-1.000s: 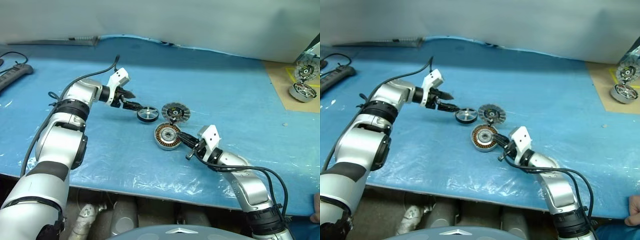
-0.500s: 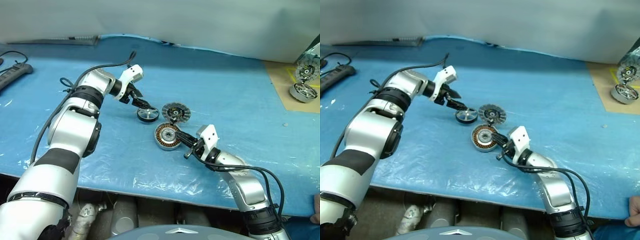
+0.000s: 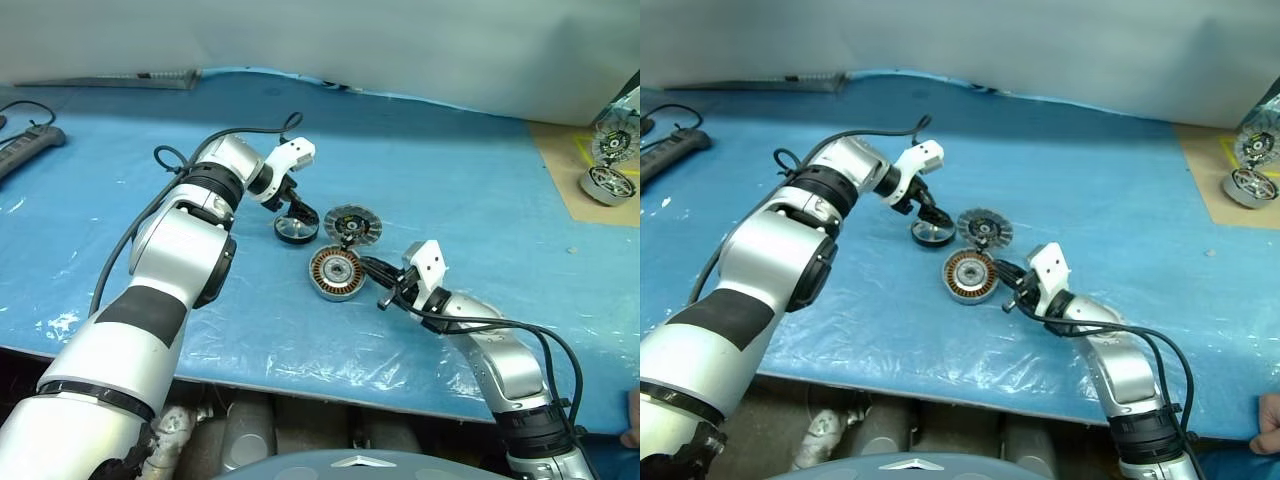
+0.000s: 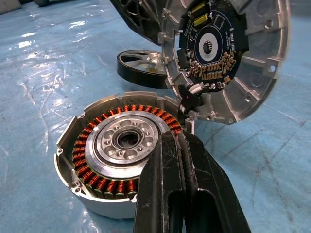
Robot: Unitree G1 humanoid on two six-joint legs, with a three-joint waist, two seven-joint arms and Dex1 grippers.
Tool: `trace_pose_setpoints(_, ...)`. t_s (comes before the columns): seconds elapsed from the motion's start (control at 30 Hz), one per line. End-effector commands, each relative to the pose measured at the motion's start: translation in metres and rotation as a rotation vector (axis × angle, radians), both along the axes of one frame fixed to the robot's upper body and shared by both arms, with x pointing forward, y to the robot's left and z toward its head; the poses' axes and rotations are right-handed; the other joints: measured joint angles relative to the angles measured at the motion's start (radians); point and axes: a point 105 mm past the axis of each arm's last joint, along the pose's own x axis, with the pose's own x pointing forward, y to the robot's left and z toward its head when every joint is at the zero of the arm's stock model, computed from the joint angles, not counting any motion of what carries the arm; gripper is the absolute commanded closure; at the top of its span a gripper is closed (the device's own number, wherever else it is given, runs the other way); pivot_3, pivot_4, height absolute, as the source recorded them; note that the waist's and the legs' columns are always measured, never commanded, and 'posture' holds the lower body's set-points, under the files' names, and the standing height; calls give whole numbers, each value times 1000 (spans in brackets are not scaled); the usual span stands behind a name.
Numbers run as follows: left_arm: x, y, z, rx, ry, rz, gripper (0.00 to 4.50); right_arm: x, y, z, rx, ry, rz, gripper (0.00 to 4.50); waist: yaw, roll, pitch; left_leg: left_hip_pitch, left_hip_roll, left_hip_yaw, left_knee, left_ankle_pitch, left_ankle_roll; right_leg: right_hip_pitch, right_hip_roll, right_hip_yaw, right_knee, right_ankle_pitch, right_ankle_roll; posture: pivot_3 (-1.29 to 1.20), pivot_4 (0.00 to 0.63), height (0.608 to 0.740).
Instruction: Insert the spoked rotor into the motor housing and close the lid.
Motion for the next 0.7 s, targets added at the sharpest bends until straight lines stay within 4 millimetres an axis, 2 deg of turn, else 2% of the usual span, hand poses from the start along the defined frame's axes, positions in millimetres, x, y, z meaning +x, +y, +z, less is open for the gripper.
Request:
trace_pose_setpoints(0.03,0,1,7,61,-9,-8,0,-4,5,13,23,-38,22,4463,0,0,0,0,0,0,0,0,0,0,0,0,0,0,0,0,150,740)
trace_pose_setpoints(0.5,4,3,6,152,-61,-37,0,-5,12,8,26,-25,25,4463,1,0,1,0,1,0,-1,0,0,0,0,-1,-2,0,0,0,150,740)
trace_pose_setpoints(0.6,4,4,4,156,-62,-32,575,-4,12,8,25,-25,24,4500,1,0,1,0,1,-1,-1,0,0,0,0,-1,-2,0,0,0,150,740)
trace_pose_setpoints(0.67,4,4,4,157,-64,-29,1241,-4,12,8,24,-26,23,4500,1,0,1,-1,1,-1,-1,0,0,0,0,-1,-3,0,0,0,150,740)
trace_pose_setpoints(0.7,5,4,4,158,-66,-27,1241,-3,12,8,24,-26,22,4500,1,0,1,-1,1,-1,-1,0,0,0,0,-2,-3,0,0,0,150,740)
